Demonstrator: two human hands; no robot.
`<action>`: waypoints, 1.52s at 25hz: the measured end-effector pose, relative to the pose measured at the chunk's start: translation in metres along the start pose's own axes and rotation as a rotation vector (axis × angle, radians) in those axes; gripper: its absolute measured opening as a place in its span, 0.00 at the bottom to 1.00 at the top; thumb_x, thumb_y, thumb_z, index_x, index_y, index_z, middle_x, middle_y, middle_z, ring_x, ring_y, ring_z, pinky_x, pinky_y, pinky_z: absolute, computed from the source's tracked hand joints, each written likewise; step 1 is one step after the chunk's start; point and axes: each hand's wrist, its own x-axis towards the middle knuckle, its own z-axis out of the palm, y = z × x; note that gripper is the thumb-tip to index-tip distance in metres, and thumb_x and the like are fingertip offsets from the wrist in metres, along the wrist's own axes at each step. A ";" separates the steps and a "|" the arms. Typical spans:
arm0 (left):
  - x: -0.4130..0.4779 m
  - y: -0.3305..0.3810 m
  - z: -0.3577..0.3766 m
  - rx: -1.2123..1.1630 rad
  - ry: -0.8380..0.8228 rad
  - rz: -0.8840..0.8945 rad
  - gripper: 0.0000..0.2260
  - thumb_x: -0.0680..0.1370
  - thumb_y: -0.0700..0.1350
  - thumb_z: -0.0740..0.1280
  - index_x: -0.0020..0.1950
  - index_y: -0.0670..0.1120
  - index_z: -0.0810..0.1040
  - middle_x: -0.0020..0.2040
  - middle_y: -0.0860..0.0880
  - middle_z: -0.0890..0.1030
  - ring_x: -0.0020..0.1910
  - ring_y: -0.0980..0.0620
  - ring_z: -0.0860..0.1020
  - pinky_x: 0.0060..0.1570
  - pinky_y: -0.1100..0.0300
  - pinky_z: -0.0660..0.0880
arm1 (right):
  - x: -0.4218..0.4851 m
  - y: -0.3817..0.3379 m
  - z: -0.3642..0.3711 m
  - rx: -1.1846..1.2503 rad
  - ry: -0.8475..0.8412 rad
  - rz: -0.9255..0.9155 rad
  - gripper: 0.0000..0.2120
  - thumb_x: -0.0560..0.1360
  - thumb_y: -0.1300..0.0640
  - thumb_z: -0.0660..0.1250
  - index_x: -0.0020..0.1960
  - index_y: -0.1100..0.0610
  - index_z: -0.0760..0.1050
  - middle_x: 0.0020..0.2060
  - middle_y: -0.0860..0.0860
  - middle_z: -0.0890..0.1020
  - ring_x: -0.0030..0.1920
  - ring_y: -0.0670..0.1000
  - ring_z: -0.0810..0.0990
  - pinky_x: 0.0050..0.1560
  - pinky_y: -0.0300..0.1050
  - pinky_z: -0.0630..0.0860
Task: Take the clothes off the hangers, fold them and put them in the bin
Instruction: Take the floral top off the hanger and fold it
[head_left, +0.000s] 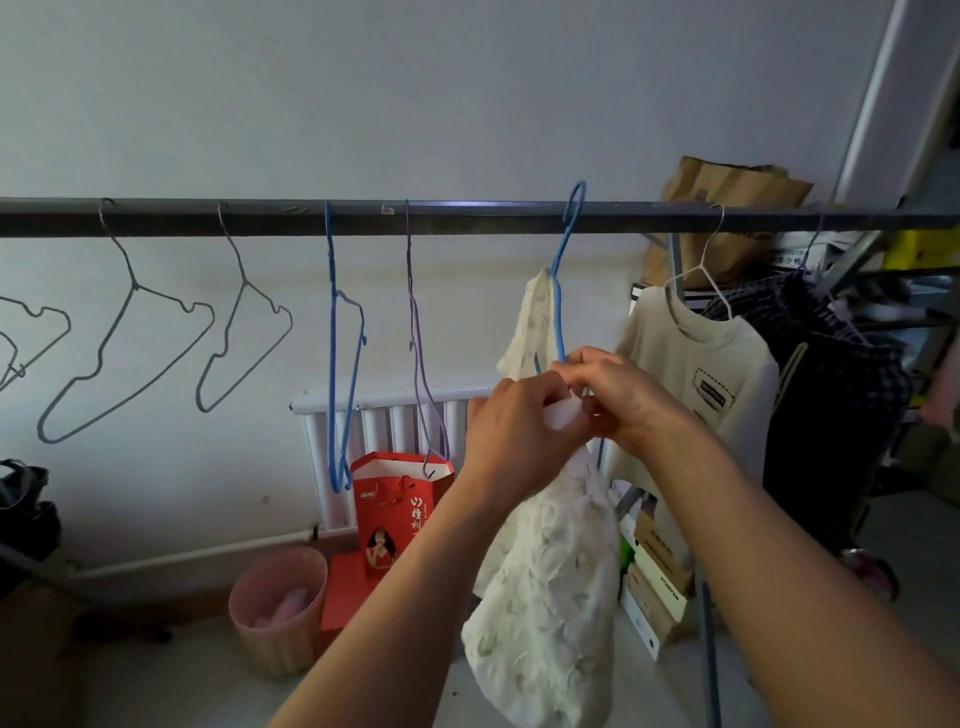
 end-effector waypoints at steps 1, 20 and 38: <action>-0.005 0.002 -0.002 0.098 0.036 0.071 0.11 0.74 0.55 0.68 0.38 0.55 0.68 0.35 0.55 0.75 0.40 0.54 0.71 0.46 0.54 0.66 | -0.003 0.001 0.001 0.002 0.023 0.000 0.03 0.75 0.58 0.67 0.48 0.57 0.76 0.36 0.55 0.75 0.34 0.50 0.73 0.30 0.40 0.69; -0.076 -0.029 0.010 -0.339 -0.224 -0.182 0.14 0.76 0.53 0.69 0.35 0.46 0.82 0.28 0.53 0.74 0.27 0.56 0.70 0.32 0.61 0.67 | -0.050 -0.029 -0.007 0.273 -0.089 0.127 0.15 0.74 0.53 0.62 0.30 0.54 0.66 0.21 0.47 0.67 0.17 0.43 0.58 0.15 0.32 0.52; -0.086 -0.066 -0.029 -0.942 0.038 -0.493 0.07 0.77 0.40 0.69 0.41 0.37 0.82 0.34 0.43 0.79 0.34 0.48 0.78 0.35 0.59 0.76 | -0.011 -0.046 0.021 -0.302 0.146 -0.119 0.10 0.78 0.66 0.56 0.47 0.63 0.76 0.25 0.53 0.70 0.22 0.47 0.63 0.20 0.37 0.59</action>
